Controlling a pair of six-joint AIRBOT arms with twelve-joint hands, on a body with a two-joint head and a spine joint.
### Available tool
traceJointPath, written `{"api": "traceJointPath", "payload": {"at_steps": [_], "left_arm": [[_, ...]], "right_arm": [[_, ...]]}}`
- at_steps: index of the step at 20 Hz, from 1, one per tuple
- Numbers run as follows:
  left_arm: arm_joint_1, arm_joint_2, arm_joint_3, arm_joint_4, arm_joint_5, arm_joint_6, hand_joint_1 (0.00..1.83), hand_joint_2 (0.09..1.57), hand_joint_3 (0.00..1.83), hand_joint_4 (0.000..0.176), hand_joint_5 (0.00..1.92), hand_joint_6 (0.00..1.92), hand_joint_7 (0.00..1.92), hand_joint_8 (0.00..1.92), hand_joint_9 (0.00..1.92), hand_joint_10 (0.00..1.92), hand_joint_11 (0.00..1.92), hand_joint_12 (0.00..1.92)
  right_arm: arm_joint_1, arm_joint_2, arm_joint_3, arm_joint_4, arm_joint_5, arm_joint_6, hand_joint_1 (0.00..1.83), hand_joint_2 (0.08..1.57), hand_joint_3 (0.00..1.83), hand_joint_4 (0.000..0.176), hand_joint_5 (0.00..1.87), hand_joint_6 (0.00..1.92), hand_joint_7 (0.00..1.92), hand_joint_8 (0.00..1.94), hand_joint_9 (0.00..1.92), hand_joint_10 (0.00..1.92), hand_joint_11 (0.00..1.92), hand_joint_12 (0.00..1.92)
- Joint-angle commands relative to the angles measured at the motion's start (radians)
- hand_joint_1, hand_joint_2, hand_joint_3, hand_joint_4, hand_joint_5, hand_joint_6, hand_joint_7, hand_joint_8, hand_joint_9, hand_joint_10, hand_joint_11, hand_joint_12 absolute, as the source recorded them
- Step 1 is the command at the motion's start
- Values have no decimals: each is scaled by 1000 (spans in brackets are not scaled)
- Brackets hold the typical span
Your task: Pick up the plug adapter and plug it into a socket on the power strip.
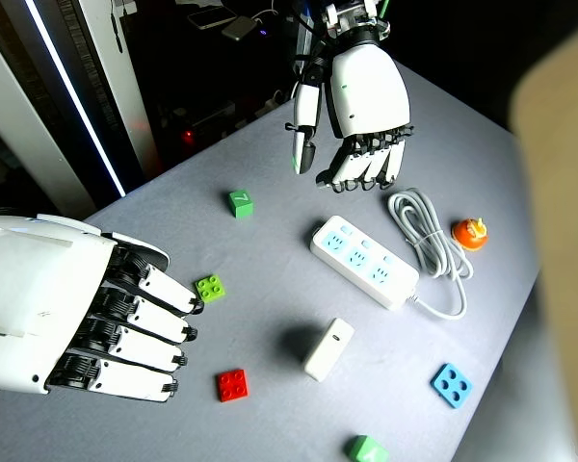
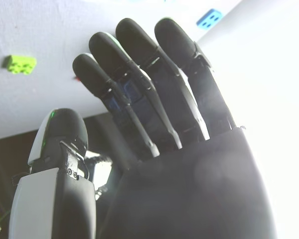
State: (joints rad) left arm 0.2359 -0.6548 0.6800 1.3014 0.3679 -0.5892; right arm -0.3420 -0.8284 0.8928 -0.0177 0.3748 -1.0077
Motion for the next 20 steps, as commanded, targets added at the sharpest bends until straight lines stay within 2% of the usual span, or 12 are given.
{"api": "traceJointPath", "payload": {"at_steps": [1,3,5,8,10,12,15,17,18,19,20], "left_arm": [[-5,13,-2,36,-7,-4,0,1031,172,0,0,6,0,0,0,0,0,0],[-4,13,-2,36,-7,-4,0,1116,16,0,0,0,0,0,0,0,0,0],[-4,13,-2,36,-8,-4,0,1113,12,0,0,0,0,0,0,0,0,0],[1,13,-7,31,-9,-8,0,1121,13,0,0,0,2,1,0,0,0,0],[18,14,-21,-5,13,-8,0,1120,11,0,0,0,1,0,0,0,0,0],[23,14,-31,-37,43,-12,0,1122,11,0,0,0,0,0,0,0,0,0],[48,12,-64,-37,108,-111,0,1124,11,0,0,0,0,0,0,0,0,0],[79,12,-78,-35,95,-122,0,1125,10,0,0,0,0,0,0,0,0,0],[101,12,-81,-28,79,-128,0,1125,10,0,0,0,0,0,0,0,0,0],[129,12,-85,5,66,-177,0,1126,10,0,0,0,0,0,0,0,0,0],[154,12,-88,28,63,-207,0,1131,11,0,0,0,0,0,0,0,0,0]], "right_arm": [[3,8,-3,6,111,-2,0,1018,128,0,77,52,99,55,82,65,0,401],[3,8,-3,6,111,-2,0,1079,13,0,106,4,133,3,120,9,0,437],[3,8,-4,6,111,-2,0,1082,4,0,99,5,122,5,106,4,0,355],[3,7,-4,6,106,-10,2,1096,6,0,114,3,137,4,124,6,0,396],[6,-11,1,6,102,-24,66,1122,9,0,107,1,128,1,121,3,0,383],[37,-38,13,6,47,-25,105,1138,6,0,99,1,116,1,112,2,0,343],[88,-133,89,68,-47,-36,395,1139,1,0,114,1,126,2,128,3,0,393],[123,-213,170,107,-109,-51,445,1162,10,0,72,0,94,0,113,0,0,410],[137,-252,210,117,-139,-51,444,1216,17,0,44,0,64,1,80,0,0,334],[148,-286,252,141,-168,-51,507,1224,10,0,61,5,75,4,87,4,0,359],[158,-327,298,179,-199,-51,659,1155,0,0,65,4,83,4,103,6,0,436]]}}
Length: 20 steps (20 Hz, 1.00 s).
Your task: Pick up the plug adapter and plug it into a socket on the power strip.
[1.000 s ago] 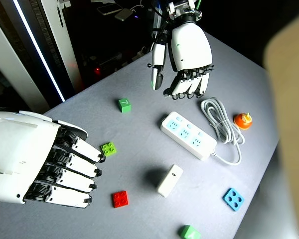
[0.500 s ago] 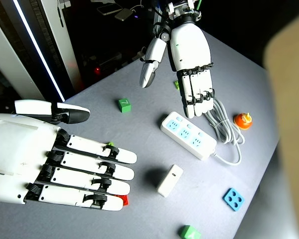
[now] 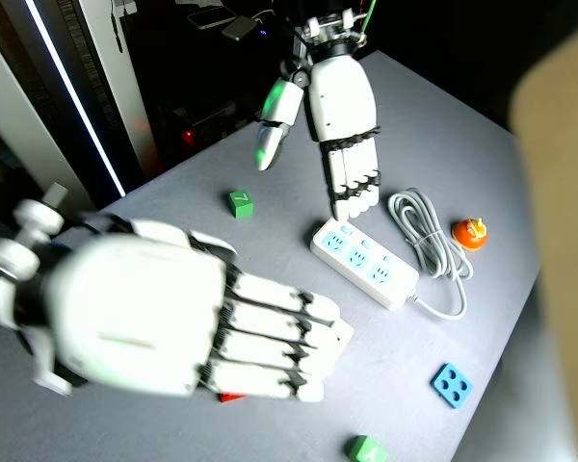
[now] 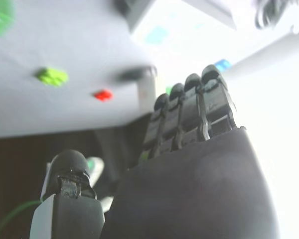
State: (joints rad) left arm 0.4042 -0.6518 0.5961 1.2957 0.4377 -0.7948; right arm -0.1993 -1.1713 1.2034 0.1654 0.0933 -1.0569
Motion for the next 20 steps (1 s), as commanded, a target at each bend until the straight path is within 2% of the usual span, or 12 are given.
{"api": "traceJointPath", "payload": {"at_steps": [1,3,4,5,9,12,13,14,16,20], "left_arm": [[1,4,-5,52,-9,-15,0,1130,10,0,0,0,0,0,0,0,0,0],[35,-22,10,106,-23,-60,0,1128,9,0,0,0,0,0,0,0,0,0],[39,-41,22,108,-20,-63,0,1127,8,0,0,0,0,0,0,0,0,0],[41,-56,31,108,-15,-67,0,1126,7,0,0,0,0,0,0,0,0,0],[39,-127,71,108,9,-85,0,1133,9,0,0,0,0,0,0,0,0,0],[55,-163,98,108,42,-105,0,1130,7,0,0,0,0,0,0,0,0,0],[54,-171,106,108,54,-108,0,1131,6,0,0,0,0,0,0,0,0,0],[56,-179,117,108,62,-113,0,1133,7,0,0,0,0,0,0,0,0,0],[67,-191,136,108,62,-119,0,1133,7,0,0,0,0,0,0,0,0,0],[96,-197,148,108,53,-120,0,1134,6,0,0,0,0,0,0,0,0,0]], "right_arm": [[17,-9,21,25,69,-1,752,1131,0,0,57,1,67,1,95,2,0,405],[15,-60,91,65,47,11,795,1127,0,0,60,1,81,4,120,7,0,426],[17,-82,118,68,31,20,826,1118,0,0,69,4,94,7,128,8,0,432],[16,-92,129,68,27,21,846,1140,1,0,53,4,68,8,101,6,0,359],[8,-128,176,68,4,37,877,1181,10,0,73,5,92,6,125,6,0,394],[22,-193,262,68,-40,90,886,1230,11,0,78,2,85,1,116,1,0,359],[27,-203,271,68,-44,89,911,1214,2,0,78,1,88,2,119,2,0,328],[35,-213,278,68,-55,88,916,1204,0,0,91,4,101,4,127,3,0,375],[48,-228,281,68,-95,92,954,1223,4,0,100,3,91,1,112,0,0,306],[53,-242,290,68,-111,98,851,1267,5,0,56,4,57,3,85,3,0,283]]}}
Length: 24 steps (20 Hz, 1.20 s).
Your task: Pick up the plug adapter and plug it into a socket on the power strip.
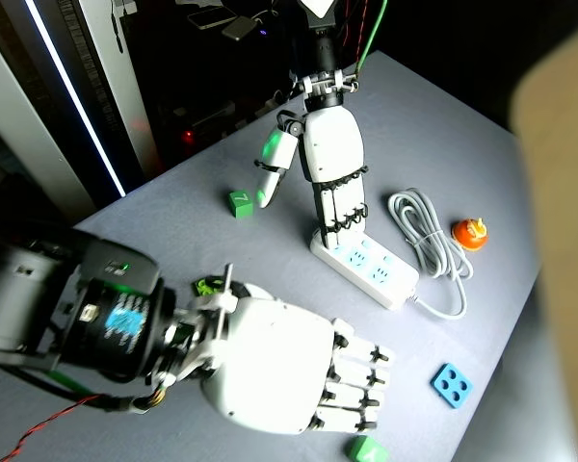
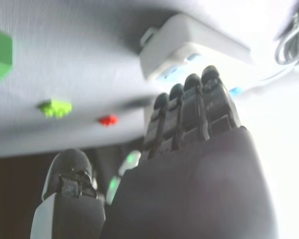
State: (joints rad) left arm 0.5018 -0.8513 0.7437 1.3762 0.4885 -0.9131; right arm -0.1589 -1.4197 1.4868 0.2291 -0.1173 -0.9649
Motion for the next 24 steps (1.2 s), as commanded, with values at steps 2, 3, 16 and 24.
{"api": "traceJointPath", "payload": {"at_steps": [2,3,16,24], "left_arm": [[11,3,-6,38,-2,-2,0,1134,5,0,0,0,0,0,0,0,0,0],[18,3,-11,51,-13,-2,0,1133,5,0,0,0,0,0,0,0,0,0],[38,6,-41,57,-15,-6,0,1133,1,0,0,0,6,2,0,0,0,0],[63,6,-56,57,-23,-14,0,1129,0,0,0,0,17,6,0,0,0,0]], "right_arm": [[17,-3,14,4,105,9,873,1276,3,0,88,6,92,6,118,7,0,384],[18,-12,18,4,111,12,867,1278,2,0,93,5,96,4,124,6,0,418],[8,-72,119,24,35,106,877,1254,4,0,115,1,127,1,148,1,0,497],[-5,-96,130,29,41,106,948,1226,0,0,139,6,117,4,131,1,0,504]]}}
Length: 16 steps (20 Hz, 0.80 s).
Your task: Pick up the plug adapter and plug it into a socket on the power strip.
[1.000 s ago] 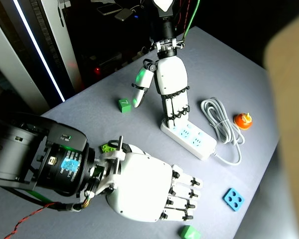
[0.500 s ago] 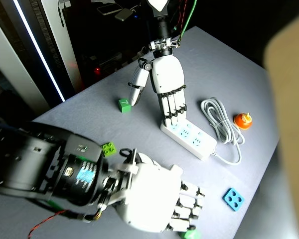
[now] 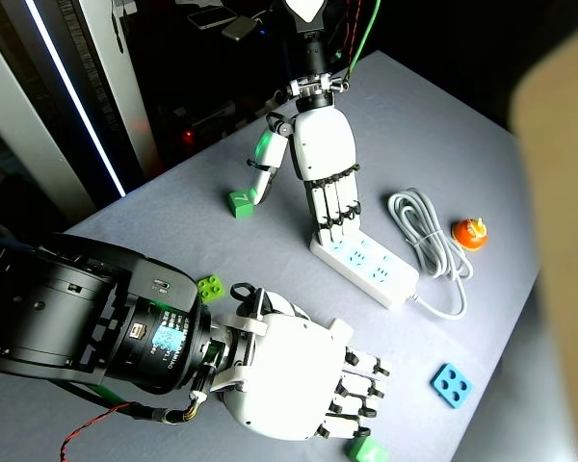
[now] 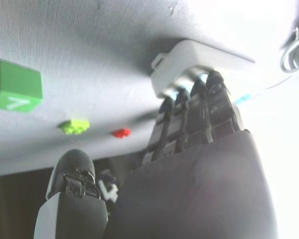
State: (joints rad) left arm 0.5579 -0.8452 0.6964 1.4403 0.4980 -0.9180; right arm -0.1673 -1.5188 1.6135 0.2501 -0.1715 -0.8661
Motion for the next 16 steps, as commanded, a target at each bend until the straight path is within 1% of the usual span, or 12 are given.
{"api": "traceJointPath", "payload": {"at_steps": [1,3,5,6,9,10,12,13,15,16], "left_arm": [[7,0,-11,-7,-33,-9,0,1131,0,0,0,0,14,4,0,0,0,0],[7,0,-10,-5,-33,-9,0,1135,1,0,0,0,6,0,0,0,0,0],[7,0,-5,6,-40,-9,0,1141,4,0,0,0,0,0,0,0,0,0],[7,0,-3,10,-46,-9,0,1137,2,0,0,0,0,0,0,0,0,0],[12,0,-2,17,-48,-9,0,1137,2,0,0,0,0,0,0,0,0,0],[10,-1,-2,17,-49,-9,0,1135,1,0,4,1,7,2,0,0,0,0],[6,-1,0,17,-48,-13,0,1138,2,0,0,0,1,0,0,0,0,0],[6,-1,1,17,-49,-13,0,1138,2,0,0,0,0,0,0,0,0,0],[8,-1,0,20,-49,-13,0,1138,2,0,2,1,0,0,0,0,0,0],[10,-1,-2,24,-49,-13,0,1137,1,0,0,0,0,0,0,0,0,0]], "right_arm": [[0,1,6,8,96,6,872,1252,2,0,130,3,119,4,135,2,0,511],[-9,-7,16,8,98,1,877,1255,0,0,129,3,117,5,139,4,0,505],[-17,-18,30,8,100,1,845,1267,3,0,107,1,101,1,130,0,0,431],[-20,-23,38,8,101,2,868,1256,0,0,119,3,118,4,149,5,0,478],[-29,-37,55,8,103,2,864,1253,0,0,96,1,105,1,134,3,0,407],[-29,-40,57,8,108,2,870,1265,3,0,105,1,110,1,142,3,0,488],[-30,-46,61,7,120,1,841,1274,4,0,94,0,100,0,135,0,0,449],[-31,-52,66,7,125,1,870,1269,1,0,100,2,105,2,141,2,0,436],[-33,-60,76,7,136,1,878,1257,0,0,118,6,127,6,161,7,0,471],[-34,-67,84,7,141,2,890,1249,0,0,97,1,85,1,136,1,0,462]]}}
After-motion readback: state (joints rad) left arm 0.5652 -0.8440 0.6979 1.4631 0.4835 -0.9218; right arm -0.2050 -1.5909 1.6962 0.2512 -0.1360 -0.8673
